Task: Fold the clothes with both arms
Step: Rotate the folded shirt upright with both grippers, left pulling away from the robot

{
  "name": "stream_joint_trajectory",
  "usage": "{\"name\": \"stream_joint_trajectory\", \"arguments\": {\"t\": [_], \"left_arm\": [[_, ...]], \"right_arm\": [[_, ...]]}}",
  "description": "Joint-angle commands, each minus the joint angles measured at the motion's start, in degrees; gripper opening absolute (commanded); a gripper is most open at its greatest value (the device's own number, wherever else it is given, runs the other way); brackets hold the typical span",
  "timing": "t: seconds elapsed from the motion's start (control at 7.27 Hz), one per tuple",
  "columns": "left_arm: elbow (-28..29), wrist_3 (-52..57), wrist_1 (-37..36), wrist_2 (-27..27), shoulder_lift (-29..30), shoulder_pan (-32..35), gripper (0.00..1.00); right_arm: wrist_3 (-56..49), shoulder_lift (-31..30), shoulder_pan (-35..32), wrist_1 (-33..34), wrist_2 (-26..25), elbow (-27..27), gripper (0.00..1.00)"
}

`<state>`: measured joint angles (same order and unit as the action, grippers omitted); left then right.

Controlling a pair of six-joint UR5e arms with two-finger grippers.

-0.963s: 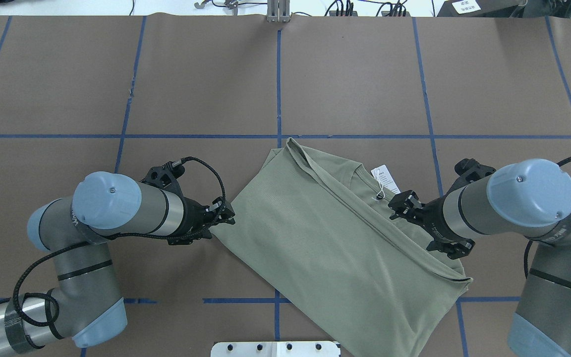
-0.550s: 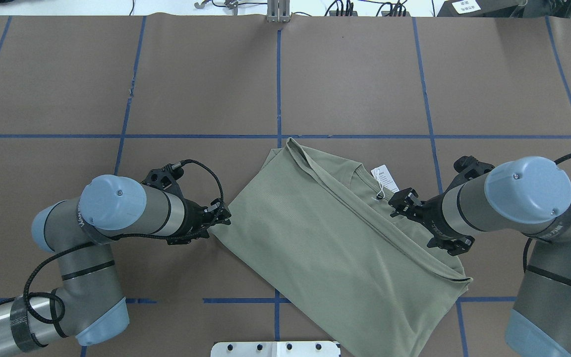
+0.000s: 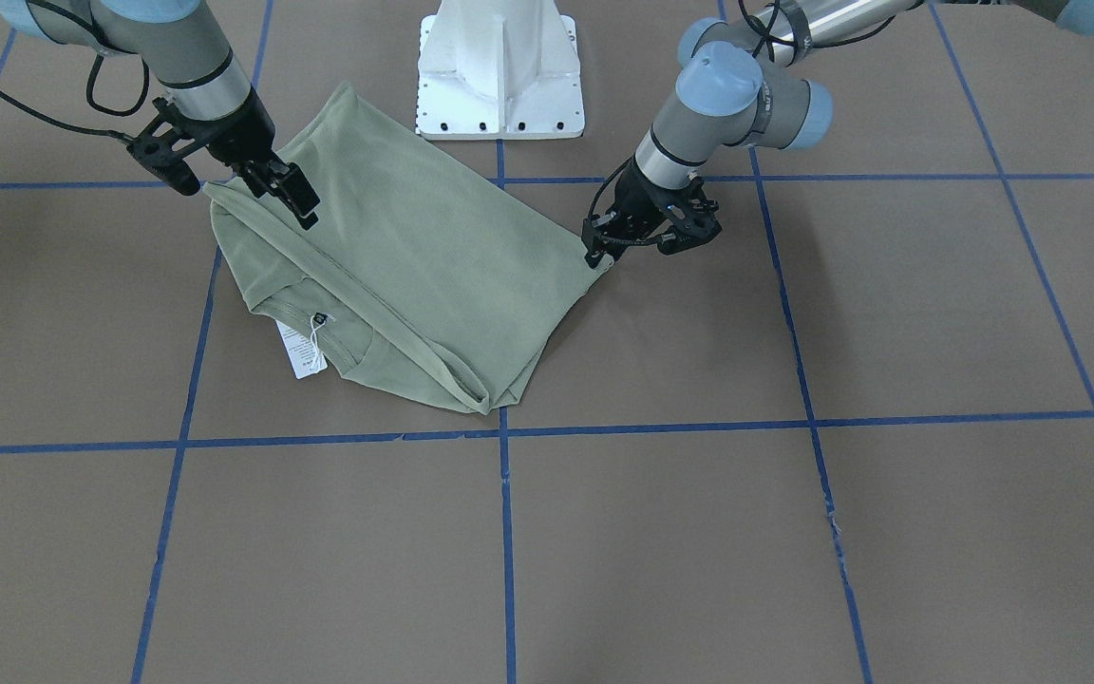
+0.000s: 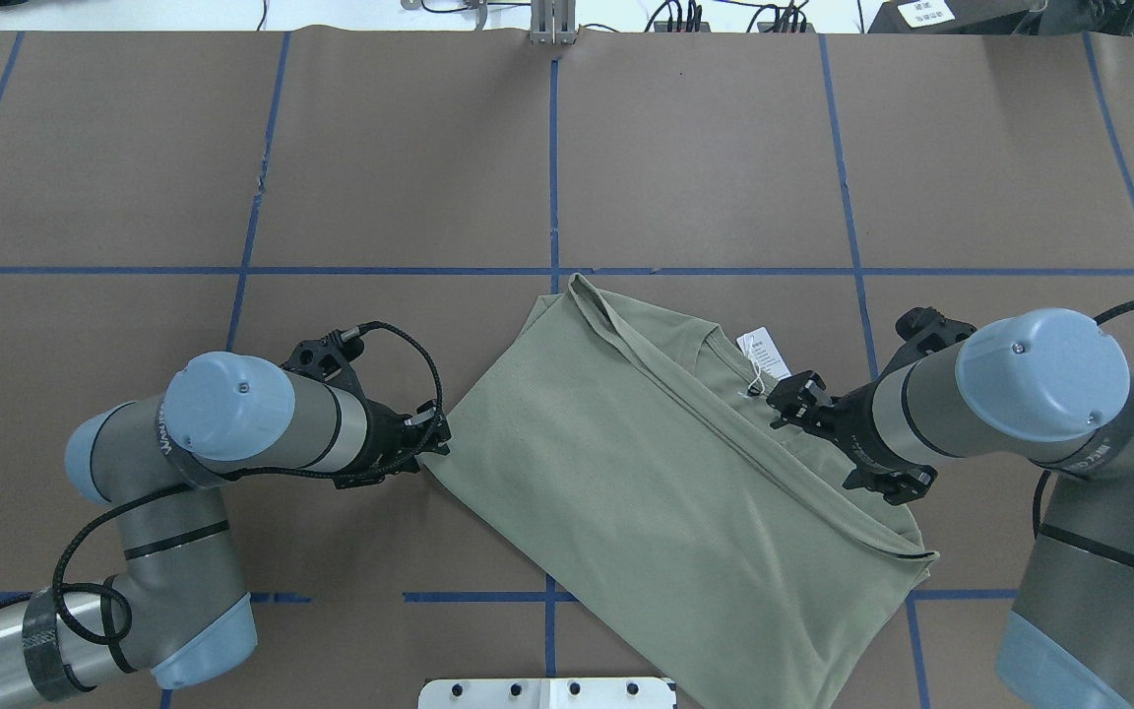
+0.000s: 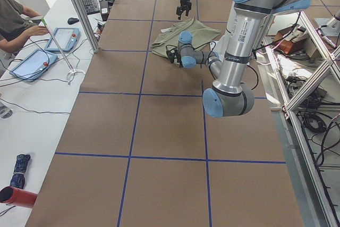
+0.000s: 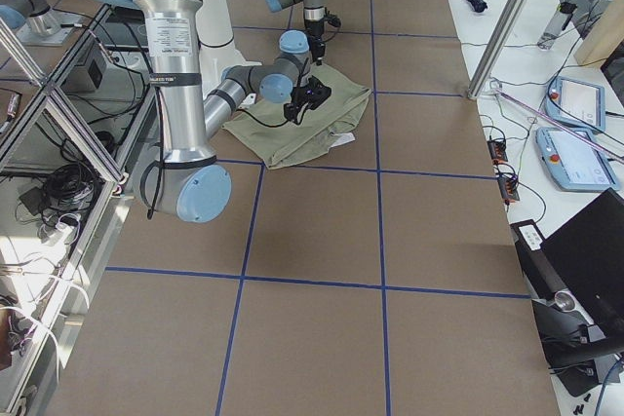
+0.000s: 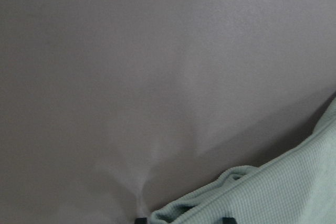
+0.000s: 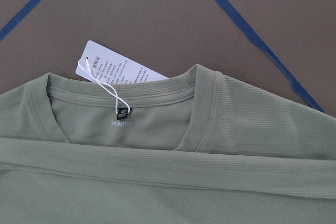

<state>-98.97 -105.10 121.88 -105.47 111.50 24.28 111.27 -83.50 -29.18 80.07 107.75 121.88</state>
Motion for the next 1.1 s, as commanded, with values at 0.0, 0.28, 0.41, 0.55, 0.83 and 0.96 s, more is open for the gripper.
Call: {"name": "stream_joint_trajectory", "arguments": {"t": [0.0, 0.28, 0.41, 0.55, 0.83, 0.96], "left_arm": [[0.0, 0.7, -1.1, 0.1, 0.1, 0.6, 0.0], [1.0, 9.7, -1.0, -0.2, 1.4, 8.4, 0.0], [8.1, 12.1, -0.4, -0.3, 7.0, 14.1, 0.0], [19.5, 12.7, 2.1, -0.3, 14.7, 18.0, 0.0], [43.3, 14.1, 20.3, 0.1, 24.3, 23.2, 0.0], [49.3, 14.2, 22.8, 0.6, 27.4, 24.3, 0.0]], "right_arm": [[0.0, 1.6, -0.1, 0.4, 0.0, -0.2, 1.0], [0.0, 2.0, -0.4, 0.4, 0.4, -0.6, 1.0], [0.0, 2.1, -0.4, 0.2, 0.4, -0.5, 1.0], [0.0, 2.1, -0.4, 0.0, -0.2, -0.5, 1.0], [0.1, 2.0, -0.5, 0.0, -3.9, -0.6, 1.0], [0.1, 2.3, -0.4, 0.0, -6.0, -0.6, 1.0]]}}
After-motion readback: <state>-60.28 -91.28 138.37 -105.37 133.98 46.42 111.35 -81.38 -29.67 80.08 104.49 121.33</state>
